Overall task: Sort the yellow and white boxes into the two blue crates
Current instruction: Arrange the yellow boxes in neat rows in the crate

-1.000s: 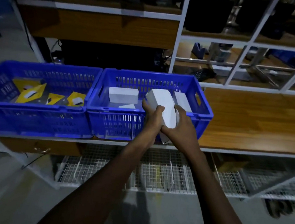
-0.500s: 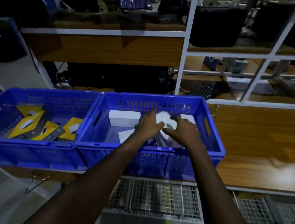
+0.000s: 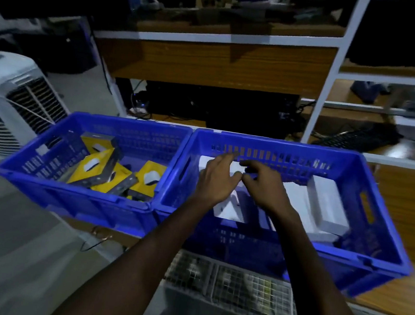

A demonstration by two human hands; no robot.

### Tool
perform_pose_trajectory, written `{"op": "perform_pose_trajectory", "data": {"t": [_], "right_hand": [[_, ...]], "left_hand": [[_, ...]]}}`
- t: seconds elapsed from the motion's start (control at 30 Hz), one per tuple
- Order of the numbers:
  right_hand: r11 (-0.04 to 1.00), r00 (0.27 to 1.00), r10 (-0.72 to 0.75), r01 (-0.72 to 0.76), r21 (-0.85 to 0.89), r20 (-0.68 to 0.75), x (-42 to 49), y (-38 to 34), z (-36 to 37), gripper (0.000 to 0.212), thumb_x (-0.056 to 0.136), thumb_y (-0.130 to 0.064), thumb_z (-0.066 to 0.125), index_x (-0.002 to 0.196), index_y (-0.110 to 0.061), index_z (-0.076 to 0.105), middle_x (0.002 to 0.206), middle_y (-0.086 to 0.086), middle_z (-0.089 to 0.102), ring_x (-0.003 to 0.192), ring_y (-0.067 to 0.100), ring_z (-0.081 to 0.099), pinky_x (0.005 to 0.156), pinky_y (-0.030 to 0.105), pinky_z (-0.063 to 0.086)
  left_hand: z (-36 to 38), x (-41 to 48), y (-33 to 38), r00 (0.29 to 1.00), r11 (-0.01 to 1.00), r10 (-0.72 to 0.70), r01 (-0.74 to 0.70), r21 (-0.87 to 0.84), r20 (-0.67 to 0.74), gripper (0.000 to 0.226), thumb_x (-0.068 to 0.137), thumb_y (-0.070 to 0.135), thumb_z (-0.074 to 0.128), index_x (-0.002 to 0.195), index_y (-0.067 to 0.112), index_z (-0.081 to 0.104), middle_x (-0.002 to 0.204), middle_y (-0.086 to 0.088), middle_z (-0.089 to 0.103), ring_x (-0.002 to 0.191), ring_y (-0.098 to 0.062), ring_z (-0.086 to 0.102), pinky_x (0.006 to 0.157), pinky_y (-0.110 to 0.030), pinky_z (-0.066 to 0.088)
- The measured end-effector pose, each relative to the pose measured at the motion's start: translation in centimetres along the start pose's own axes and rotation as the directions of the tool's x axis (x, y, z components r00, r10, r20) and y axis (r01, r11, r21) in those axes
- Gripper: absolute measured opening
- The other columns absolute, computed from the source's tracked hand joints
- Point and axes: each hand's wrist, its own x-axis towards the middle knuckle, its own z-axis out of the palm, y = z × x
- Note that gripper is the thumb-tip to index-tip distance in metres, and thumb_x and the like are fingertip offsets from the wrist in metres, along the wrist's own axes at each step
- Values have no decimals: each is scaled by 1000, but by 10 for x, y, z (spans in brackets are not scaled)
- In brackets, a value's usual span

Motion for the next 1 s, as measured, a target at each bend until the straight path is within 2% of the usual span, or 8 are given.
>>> {"op": "perform_pose_trajectory", "data": {"t": [0.07,0.27,0.47,0.63,0.73,0.83,0.93,1.0], "right_hand": [[999,999,-44,44,7,-5,11,-18,16,32,96,-19,51,126,-20,61,122,5,66,105,21,63,90,32,46],[985,982,-172,169,-37,-74,56,-82,72,34,92,-5,49,122,-12,63,118,11,68,108,29,62,88,32,43],[974,967,-227,225,-33,-112,99,-140,145,38,89,-8,46,122,-14,64,120,12,67,108,29,62,86,29,41],[972,971,-235,235,-2,-54,113,-184,199,36,91,-18,43,121,-13,63,118,14,67,112,31,60,89,37,46],[981,980,-195,195,-14,-41,120,-210,222,29,96,-20,46,120,-15,63,99,13,71,91,29,65,73,37,46],[989,987,-151,151,2,-46,129,-236,244,28,96,-25,48,119,-19,63,67,-2,60,60,14,56,56,30,39],[993,991,-116,117,24,-60,136,-252,263,26,95,-29,52,117,-20,63,72,-5,58,58,0,49,53,18,35],[994,993,-104,106,21,-49,139,-260,273,27,97,-30,53,119,-18,62,71,-5,57,57,-2,46,52,15,32]], "left_hand": [[-17,6,-15,1000,1000,3,-3,-16,-21,55,95,31,51,148,22,39,152,-5,41,138,-29,37,109,-51,35],[-70,33,-73,995,996,27,-34,-78,-96,67,80,37,37,145,20,44,147,-9,47,134,-34,44,107,-52,38],[-128,65,-154,978,992,89,-104,-71,-190,53,90,17,55,143,15,46,143,-12,51,132,-30,46,109,-40,37],[-176,65,-217,984,998,30,-39,-50,-174,58,90,28,55,146,21,42,147,-9,47,134,-32,44,107,-46,39],[-202,64,-245,989,998,24,-33,-61,-143,57,93,30,55,147,23,39,149,-7,45,136,-31,41,107,-47,39],[-228,68,-275,991,997,23,-32,-68,-131,55,93,30,55,146,24,42,149,-6,46,136,-29,42,108,-47,39],[-248,74,-303,995,997,39,-45,-56,-91,54,93,29,56,145,24,44,145,-7,50,133,-30,45,106,-46,41],[-256,77,-315,998,998,35,-38,-58,-57,54,93,30,55,145,24,44,141,-9,53,126,-33,51,101,-46,44]]}}
